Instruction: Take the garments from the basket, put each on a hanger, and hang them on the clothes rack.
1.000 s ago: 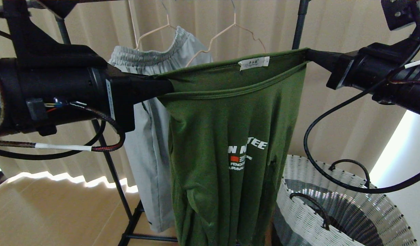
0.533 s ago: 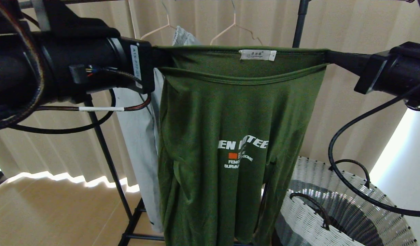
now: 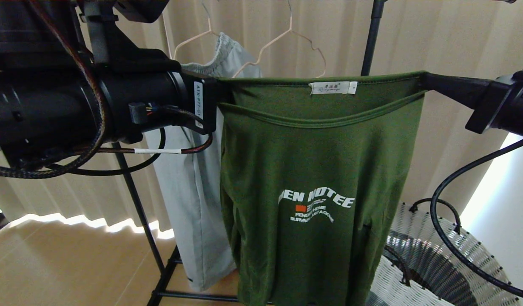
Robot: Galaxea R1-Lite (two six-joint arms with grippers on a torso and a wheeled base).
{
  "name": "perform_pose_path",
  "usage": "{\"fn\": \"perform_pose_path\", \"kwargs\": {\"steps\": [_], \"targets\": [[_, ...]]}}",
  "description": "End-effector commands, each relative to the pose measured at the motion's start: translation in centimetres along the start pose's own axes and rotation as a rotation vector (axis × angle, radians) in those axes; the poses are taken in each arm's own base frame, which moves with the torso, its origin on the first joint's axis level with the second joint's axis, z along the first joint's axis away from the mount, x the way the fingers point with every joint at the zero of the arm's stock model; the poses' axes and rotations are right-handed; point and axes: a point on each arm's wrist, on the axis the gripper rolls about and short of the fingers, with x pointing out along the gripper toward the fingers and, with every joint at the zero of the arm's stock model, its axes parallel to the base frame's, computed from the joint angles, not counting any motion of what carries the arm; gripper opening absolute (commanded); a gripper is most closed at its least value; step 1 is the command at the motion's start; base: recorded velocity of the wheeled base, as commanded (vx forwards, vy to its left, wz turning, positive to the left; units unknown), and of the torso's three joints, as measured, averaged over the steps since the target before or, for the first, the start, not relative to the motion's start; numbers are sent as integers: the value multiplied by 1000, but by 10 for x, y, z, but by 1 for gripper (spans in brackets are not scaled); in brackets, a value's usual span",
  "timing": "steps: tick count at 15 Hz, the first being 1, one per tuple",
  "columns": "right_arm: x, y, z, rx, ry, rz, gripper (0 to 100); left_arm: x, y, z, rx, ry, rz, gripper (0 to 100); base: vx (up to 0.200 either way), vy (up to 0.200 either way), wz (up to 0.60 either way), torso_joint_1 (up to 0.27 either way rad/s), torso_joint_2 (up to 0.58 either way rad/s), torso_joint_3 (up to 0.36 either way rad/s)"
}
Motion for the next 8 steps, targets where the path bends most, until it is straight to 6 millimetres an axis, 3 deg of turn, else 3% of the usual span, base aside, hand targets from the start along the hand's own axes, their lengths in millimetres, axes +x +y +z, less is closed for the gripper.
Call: {"fn": "perform_pose_path", "kwargs": {"steps": [1, 8], "targets": [[-2, 0, 0, 0, -1, 2, 0, 1, 0, -2, 1, 6, -1, 0, 0, 0, 0, 0, 0, 0], [-1, 0, -2, 1, 8, 1, 0, 2, 0, -3, 3, 11, 0, 0, 0, 0, 0, 0, 0, 0]]}}
